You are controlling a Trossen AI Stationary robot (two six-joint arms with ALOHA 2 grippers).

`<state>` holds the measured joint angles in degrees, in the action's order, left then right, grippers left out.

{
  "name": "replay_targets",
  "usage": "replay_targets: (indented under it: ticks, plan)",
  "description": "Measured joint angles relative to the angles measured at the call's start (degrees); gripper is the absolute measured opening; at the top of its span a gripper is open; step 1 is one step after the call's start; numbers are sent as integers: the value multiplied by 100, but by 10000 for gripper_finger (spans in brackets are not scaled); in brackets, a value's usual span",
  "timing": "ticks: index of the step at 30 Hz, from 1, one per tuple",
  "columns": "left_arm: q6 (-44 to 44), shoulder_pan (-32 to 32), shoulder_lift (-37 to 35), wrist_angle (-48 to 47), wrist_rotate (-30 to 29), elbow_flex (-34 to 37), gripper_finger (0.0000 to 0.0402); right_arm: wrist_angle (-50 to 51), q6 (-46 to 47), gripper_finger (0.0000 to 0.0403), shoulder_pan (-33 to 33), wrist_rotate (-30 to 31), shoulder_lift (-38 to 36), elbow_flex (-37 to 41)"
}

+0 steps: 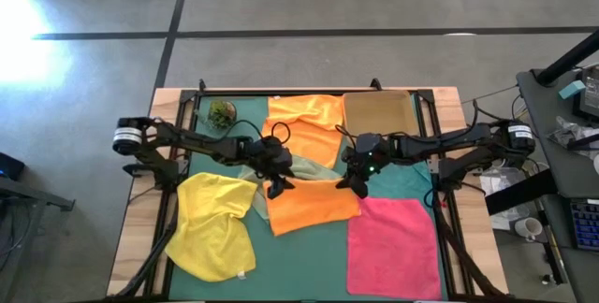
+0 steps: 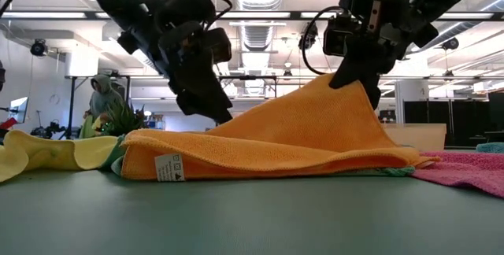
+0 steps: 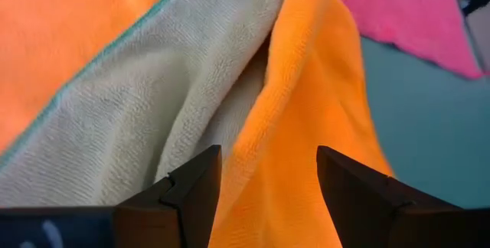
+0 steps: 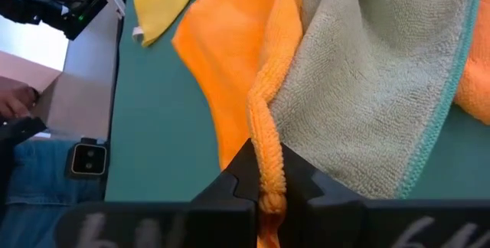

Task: Fold microfiber towels
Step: Fold the bottom orange towel

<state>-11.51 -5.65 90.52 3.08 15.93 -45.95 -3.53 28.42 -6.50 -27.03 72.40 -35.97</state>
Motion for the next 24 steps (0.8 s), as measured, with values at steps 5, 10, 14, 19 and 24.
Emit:
replay_targets:
  ticks: [5, 10, 14, 19, 24]
  plan:
    - [338, -21, 112, -2, -276, -22, 199, 0, 4, 9, 0, -3, -2, 0]
    - [332, -24, 235, -14, -274, -13, 199, 4, 4, 9, 0, -13, 0, 0]
    - [326, -22, 299, -158, -252, 2, 199, 11, 7, 9, 0, -13, -1, 0]
    - [324, 7, 297, -287, -249, 24, 190, 22, 9, 9, 0, -11, -2, -64]
    - [321, 53, 306, -318, -245, 24, 153, 38, -3, 9, -2, -10, -30, -195]
